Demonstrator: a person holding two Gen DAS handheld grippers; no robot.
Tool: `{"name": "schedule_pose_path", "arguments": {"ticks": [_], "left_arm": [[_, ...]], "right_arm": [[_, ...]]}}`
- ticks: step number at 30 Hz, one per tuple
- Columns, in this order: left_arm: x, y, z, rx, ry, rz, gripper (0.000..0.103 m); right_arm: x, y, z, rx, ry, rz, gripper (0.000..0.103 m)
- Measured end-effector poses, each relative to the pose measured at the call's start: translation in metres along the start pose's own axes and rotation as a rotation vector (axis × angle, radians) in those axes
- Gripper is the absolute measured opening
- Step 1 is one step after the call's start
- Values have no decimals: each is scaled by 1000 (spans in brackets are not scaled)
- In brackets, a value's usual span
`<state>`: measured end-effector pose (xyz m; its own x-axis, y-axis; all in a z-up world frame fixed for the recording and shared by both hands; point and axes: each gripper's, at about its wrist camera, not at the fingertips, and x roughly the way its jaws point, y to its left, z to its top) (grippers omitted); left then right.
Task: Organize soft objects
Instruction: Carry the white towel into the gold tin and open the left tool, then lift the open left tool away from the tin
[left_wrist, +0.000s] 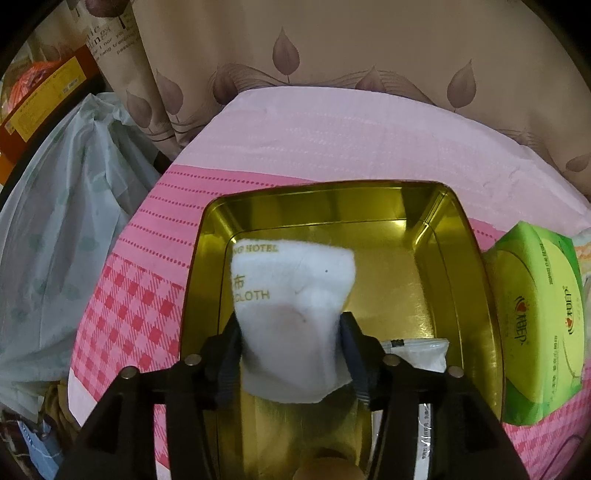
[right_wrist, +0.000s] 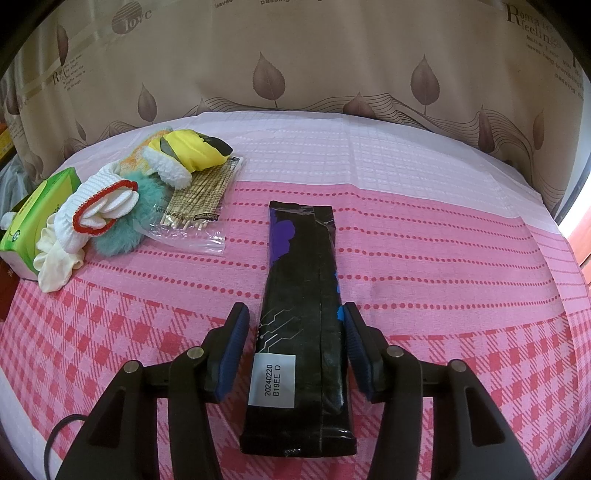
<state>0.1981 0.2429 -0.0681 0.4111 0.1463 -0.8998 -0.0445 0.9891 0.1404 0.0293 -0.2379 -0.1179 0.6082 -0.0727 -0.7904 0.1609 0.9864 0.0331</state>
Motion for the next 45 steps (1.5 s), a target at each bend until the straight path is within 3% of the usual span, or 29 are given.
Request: {"name": "schedule_pose_path", "arguments": {"ticks": [14,30,40,45], "left_arm": [[-27,-11,-9,14,-46,-16,57],[-103,-39,-65,17,-243,40,57],[-97,-56,-78,81,-237,32,57],[-93,-53,-78,77,-239,32,57]], "right_arm": [[0,0,0,0,0,-1,50],[0,-6,-1,-3,2,-8,52],[1,-3,0,3,6,-24,52],[0,3,0,3,5,-35,42]]}}
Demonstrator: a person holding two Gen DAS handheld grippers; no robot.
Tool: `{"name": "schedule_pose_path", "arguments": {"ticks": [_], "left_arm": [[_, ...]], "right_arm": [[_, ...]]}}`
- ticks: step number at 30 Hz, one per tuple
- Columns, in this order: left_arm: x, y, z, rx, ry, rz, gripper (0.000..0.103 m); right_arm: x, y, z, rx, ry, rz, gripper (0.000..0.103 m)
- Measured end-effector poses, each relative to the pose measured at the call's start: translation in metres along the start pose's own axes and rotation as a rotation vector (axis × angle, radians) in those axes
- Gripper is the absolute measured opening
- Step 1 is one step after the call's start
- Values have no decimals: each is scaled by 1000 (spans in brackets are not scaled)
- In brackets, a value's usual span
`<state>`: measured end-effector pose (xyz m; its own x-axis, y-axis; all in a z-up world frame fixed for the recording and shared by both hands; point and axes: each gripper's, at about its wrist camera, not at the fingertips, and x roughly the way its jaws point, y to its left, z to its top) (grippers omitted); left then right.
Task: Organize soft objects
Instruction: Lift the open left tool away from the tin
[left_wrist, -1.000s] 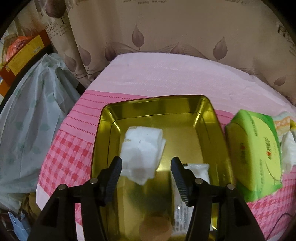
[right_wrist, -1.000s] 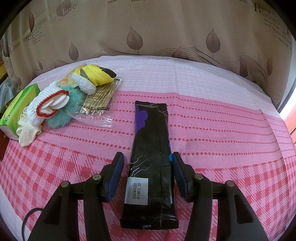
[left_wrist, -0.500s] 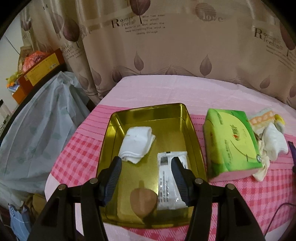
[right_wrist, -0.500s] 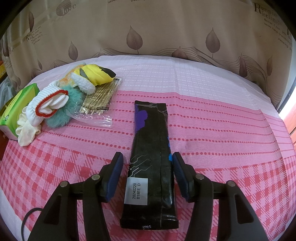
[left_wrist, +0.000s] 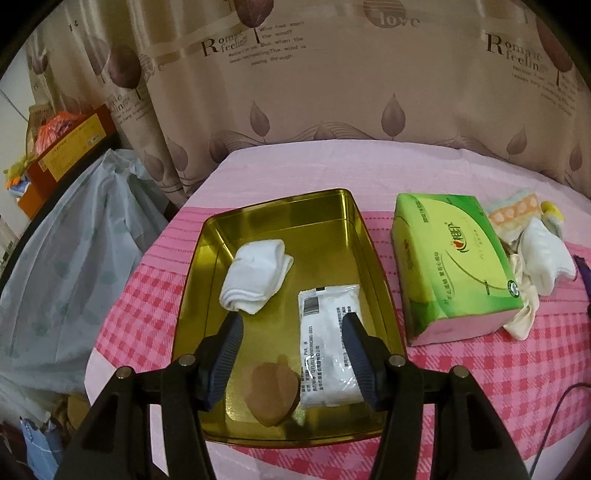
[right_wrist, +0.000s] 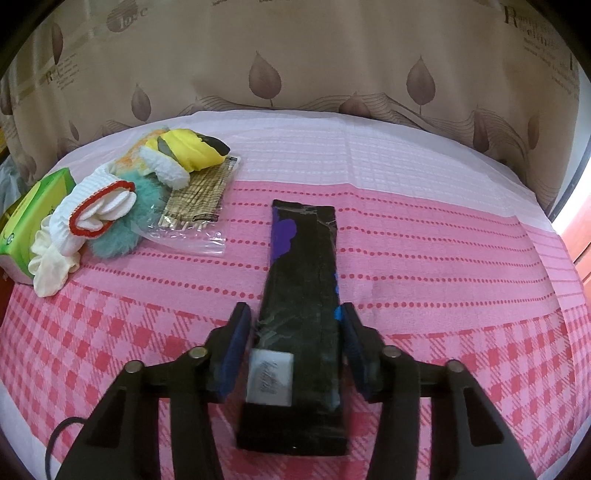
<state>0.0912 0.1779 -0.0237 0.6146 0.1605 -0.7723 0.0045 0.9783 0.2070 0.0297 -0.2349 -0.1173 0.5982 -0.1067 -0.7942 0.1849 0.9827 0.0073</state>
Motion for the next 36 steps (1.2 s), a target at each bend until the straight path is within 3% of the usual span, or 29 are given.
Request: {"name": "schedule_pose_path", "arguments": {"ticks": [21,36], "left_arm": [[9,11,1,-42,26,-19,57],[9,20,2,-90,29,-22,57]], "right_arm": [[-33,19,3,37,-46,-69,38],[-76,74,29,-49,-135,21,38]]}}
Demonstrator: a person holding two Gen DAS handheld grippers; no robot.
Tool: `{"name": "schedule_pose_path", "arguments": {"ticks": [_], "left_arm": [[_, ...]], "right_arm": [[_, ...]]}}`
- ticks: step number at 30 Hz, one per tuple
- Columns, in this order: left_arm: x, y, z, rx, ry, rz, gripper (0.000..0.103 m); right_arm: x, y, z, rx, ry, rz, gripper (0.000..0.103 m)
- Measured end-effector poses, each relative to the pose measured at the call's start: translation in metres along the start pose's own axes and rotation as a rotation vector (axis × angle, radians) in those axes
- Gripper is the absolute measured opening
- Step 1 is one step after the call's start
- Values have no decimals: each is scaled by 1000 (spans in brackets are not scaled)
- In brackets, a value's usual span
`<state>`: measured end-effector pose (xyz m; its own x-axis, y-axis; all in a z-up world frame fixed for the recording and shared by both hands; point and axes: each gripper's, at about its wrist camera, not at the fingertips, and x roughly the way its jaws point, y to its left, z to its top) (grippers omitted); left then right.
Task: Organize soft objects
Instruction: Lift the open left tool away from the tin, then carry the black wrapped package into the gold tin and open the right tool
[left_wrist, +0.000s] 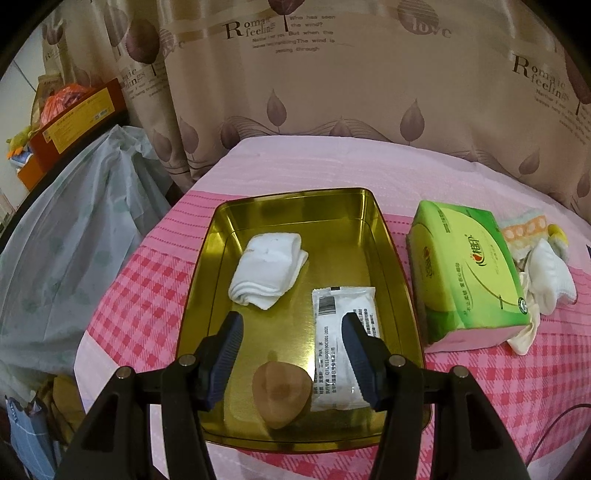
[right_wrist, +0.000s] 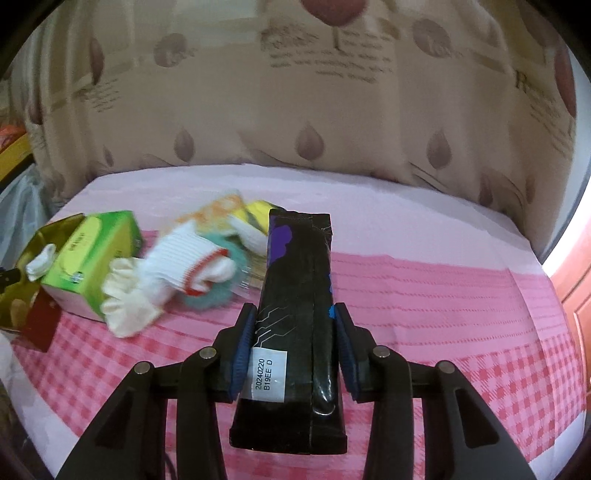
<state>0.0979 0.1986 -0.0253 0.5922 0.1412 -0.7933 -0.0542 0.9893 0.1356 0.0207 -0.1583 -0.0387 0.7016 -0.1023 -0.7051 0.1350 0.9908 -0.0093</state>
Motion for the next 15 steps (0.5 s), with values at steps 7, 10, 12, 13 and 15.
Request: {"name": "schedule_pose_path", "arguments": {"ticks": [7,10,12,13,15], "left_arm": [[-1,4,1,-19,-4,7,57],[-1,9,2,-39,-3,12,57],[-2,14,3,-57,-6,17,57],[-3,16,3,-69,-8,21,57],[-3,23,4,-96,-11,26,57]], "right_arm": [[-7,42,14,-63,-19,77,38],[-6,63,20,-95,-24,113,38],[-5,76,22,-112,-25,138,38],[-5,84,23,-122,-26,153,38],[-3,100,27,-142,-24,181,38]]}}
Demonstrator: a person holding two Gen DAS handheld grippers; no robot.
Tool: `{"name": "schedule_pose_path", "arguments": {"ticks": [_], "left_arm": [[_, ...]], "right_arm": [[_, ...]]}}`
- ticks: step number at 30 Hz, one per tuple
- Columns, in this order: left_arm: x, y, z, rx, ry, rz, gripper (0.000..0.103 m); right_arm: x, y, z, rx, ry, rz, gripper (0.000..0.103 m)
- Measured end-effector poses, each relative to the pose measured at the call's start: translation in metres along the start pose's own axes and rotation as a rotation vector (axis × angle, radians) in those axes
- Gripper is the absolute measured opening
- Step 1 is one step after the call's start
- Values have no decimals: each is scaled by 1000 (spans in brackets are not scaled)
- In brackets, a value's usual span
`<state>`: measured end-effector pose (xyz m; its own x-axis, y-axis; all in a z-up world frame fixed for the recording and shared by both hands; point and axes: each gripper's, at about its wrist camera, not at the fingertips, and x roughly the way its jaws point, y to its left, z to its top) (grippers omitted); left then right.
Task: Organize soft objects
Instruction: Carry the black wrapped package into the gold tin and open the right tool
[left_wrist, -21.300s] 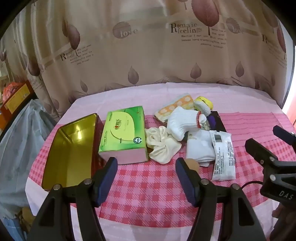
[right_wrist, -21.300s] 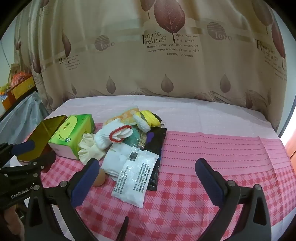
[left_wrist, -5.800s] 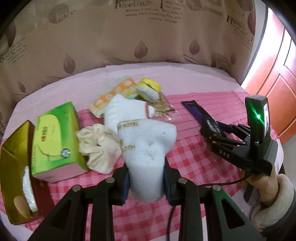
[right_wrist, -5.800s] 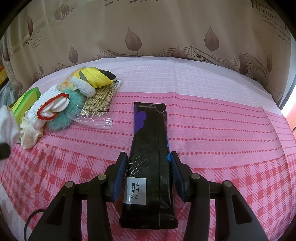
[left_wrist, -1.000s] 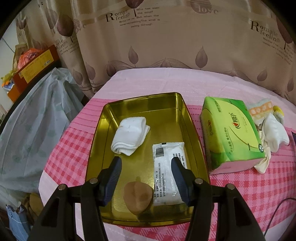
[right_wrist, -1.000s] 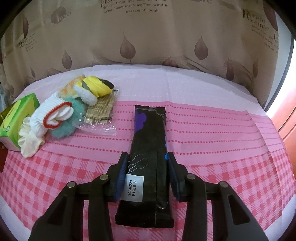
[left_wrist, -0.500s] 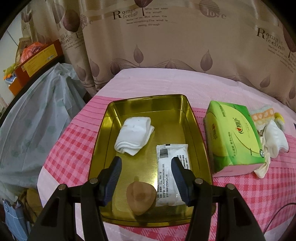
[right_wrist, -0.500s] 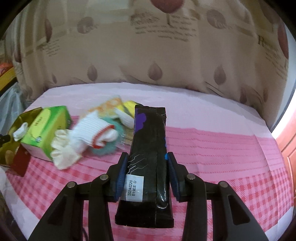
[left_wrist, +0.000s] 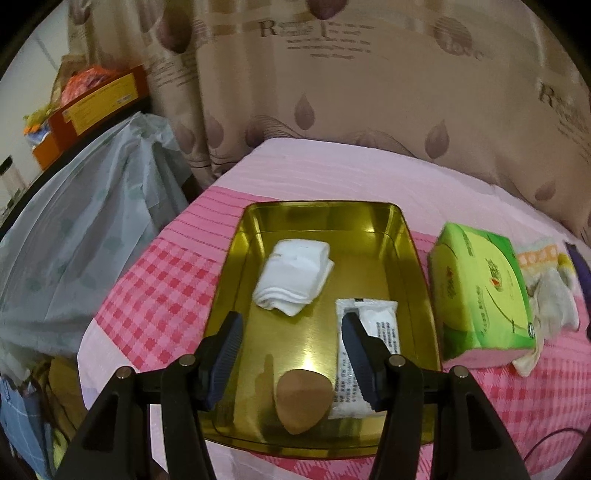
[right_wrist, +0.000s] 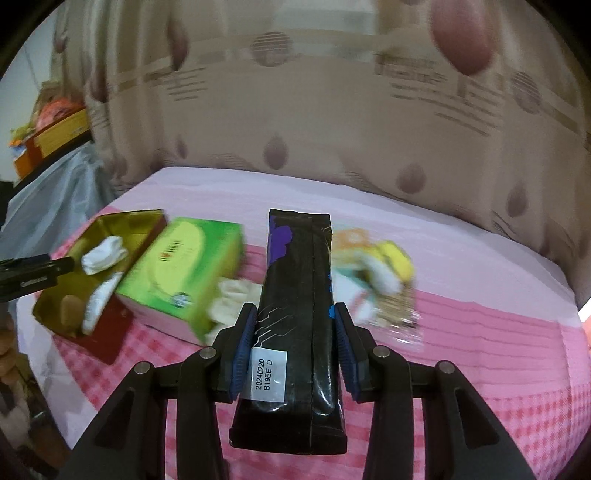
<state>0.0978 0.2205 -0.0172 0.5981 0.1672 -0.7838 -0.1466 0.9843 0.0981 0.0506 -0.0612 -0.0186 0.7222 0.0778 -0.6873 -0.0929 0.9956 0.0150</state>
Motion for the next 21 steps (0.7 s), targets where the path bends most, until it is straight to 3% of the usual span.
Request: {"name": "schedule_pose_path", "arguments": {"ticks": [12,18,21], "left_arm": [[3,48,5,-211,11,89,57],[4,59,5,-247,13,115,57],[4,62,5,-266,9,91,57]], "right_arm": [[30,115,29,-144,14,195,38],[52,166,39,-178,51,284,38],[63,185,39,-200,68,309,38]]}}
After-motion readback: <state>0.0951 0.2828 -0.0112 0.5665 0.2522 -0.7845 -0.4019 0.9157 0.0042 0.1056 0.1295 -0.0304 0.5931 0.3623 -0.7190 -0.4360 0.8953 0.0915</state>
